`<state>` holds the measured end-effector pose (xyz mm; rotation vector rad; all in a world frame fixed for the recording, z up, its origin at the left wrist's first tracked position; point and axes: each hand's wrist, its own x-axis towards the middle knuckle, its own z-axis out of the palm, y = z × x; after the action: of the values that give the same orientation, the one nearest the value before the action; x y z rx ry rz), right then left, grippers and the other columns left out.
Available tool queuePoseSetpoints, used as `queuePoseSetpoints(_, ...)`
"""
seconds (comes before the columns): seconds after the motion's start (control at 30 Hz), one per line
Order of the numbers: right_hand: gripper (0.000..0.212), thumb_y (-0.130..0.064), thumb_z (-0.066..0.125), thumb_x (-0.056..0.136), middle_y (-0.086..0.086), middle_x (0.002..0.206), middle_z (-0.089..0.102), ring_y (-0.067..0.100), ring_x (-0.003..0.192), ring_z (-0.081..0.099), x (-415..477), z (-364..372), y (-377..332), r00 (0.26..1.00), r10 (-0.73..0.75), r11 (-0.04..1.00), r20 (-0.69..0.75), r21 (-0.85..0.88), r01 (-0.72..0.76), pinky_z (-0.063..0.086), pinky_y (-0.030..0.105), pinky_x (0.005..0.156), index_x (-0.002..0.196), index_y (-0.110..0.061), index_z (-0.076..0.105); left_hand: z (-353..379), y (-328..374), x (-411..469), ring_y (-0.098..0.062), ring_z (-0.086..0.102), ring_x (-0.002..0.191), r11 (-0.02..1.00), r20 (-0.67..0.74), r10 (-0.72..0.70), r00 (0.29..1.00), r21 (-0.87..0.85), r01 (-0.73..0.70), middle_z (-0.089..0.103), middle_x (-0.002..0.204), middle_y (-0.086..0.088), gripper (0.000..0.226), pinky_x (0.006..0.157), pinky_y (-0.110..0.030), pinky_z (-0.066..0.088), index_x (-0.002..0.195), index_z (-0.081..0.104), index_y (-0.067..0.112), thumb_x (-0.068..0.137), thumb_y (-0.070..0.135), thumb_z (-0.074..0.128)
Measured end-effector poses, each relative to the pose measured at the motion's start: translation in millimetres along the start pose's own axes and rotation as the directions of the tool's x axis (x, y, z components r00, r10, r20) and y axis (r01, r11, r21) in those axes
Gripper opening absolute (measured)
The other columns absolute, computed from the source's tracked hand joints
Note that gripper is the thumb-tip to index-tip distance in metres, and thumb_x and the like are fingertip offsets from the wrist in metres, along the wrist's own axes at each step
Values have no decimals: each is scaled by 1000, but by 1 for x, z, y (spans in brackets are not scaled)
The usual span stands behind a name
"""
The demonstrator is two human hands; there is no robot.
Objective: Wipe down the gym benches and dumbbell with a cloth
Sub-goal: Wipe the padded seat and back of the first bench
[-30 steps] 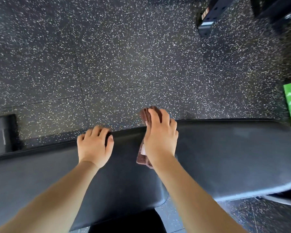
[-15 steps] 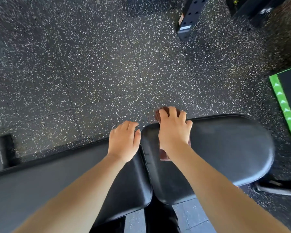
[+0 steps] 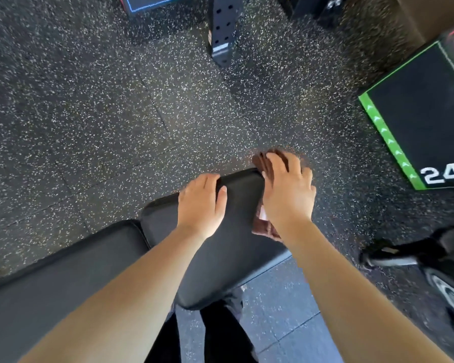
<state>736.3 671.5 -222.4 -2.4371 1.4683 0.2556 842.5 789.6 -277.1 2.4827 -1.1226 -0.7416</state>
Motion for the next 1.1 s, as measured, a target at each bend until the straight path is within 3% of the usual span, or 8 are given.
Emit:
queuePoseSetpoints(0.13,45,-29,45,95,-2,147,30,33,121,37,-18,2,23,979,197,962,-45,203,-184,40,49,92,138,-34,34,1,13,-5,-27,47,118,999,12,12,1000,32,-12,51,131,-7,43,101,-42,36,131,44,10,95,32,37)
queuePoseSetpoints(0.3,42,-29,42,98,1,148,31,34,118,40,-42,9,39,913,405,834,-45,428,-349,38,42,94,139,-29,36,-6,13,-10,-29,43,124,996,46,73,996,48,-75,46,136,-10,46,103,-43,36,135,39,7,94,30,39)
queuePoseSetpoints(0.57,40,-24,45,97,3,146,33,35,111,42,-97,44,13,684,718,583,-132,651,-486,38,41,90,137,-26,42,-13,9,-23,-28,24,139,938,193,276,942,159,-308,23,153,-13,57,111,-38,24,144,27,6,95,35,38)
queuePoseSetpoints(0.7,41,-26,41,98,2,147,30,35,116,40,-127,56,8,626,779,469,-21,683,-560,39,47,94,138,-27,37,-28,-2,-42,-25,27,139,850,297,420,858,204,-486,27,152,-12,56,111,-36,24,144,29,9,95,34,39)
queuePoseSetpoints(0.9,42,-23,41,97,-1,148,26,32,121,36,-220,28,9,608,792,455,58,607,-652,43,52,96,137,-33,31,-59,24,-97,-21,30,137,744,389,565,728,143,-653,35,149,-9,53,111,-35,25,142,34,11,95,34,37)
queuePoseSetpoints(1.0,45,-19,44,96,-1,147,27,32,122,36,-287,8,7,595,799,441,84,589,-677,41,52,97,137,-33,32,-70,51,-138,-21,32,136,669,434,633,641,112,-735,37,148,-8,52,111,-33,24,142,34,10,95,34,37)
queuePoseSetpoints(1.1,48,-15,47,94,-1,145,30,32,121,36,-367,-17,15,531,844,385,78,601,-700,40,51,98,137,-31,34,-78,89,-197,-21,32,136,552,506,702,502,59,-832,37,148,-6,52,109,-34,27,142,32,11,96,35,36)
